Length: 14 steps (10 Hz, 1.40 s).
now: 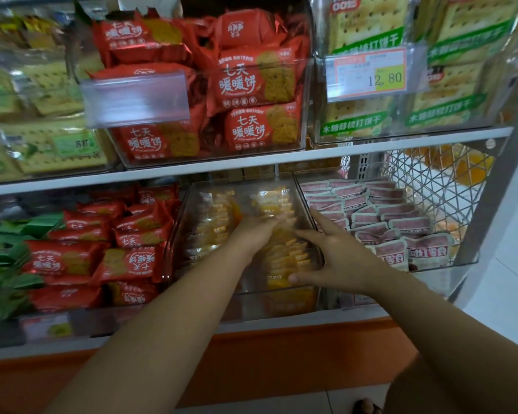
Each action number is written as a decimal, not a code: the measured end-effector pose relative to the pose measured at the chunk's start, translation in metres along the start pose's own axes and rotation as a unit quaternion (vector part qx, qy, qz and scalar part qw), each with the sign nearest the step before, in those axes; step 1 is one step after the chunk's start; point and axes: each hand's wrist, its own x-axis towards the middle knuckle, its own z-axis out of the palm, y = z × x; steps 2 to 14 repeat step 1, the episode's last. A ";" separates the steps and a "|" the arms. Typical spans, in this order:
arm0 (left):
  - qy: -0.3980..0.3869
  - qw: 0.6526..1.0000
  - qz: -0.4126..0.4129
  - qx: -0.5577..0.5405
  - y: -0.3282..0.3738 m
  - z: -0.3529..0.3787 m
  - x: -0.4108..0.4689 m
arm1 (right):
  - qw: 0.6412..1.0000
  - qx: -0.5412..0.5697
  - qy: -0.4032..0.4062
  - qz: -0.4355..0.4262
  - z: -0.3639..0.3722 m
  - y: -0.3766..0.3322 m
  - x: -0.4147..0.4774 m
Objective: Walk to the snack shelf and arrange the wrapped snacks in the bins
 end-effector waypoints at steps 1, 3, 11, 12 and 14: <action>0.004 0.997 0.071 0.037 0.005 -0.016 -0.032 | 0.998 0.024 0.057 0.000 -0.013 -0.005 -0.009; 0.004 0.997 0.071 0.037 0.005 -0.016 -0.032 | 0.998 0.024 0.057 0.000 -0.013 -0.005 -0.009; 0.004 0.997 0.071 0.037 0.005 -0.016 -0.032 | 0.998 0.024 0.057 0.000 -0.013 -0.005 -0.009; 0.004 0.997 0.071 0.037 0.005 -0.016 -0.032 | 0.998 0.024 0.057 0.000 -0.013 -0.005 -0.009; 0.004 0.997 0.071 0.037 0.005 -0.016 -0.032 | 0.998 0.024 0.057 0.000 -0.013 -0.005 -0.009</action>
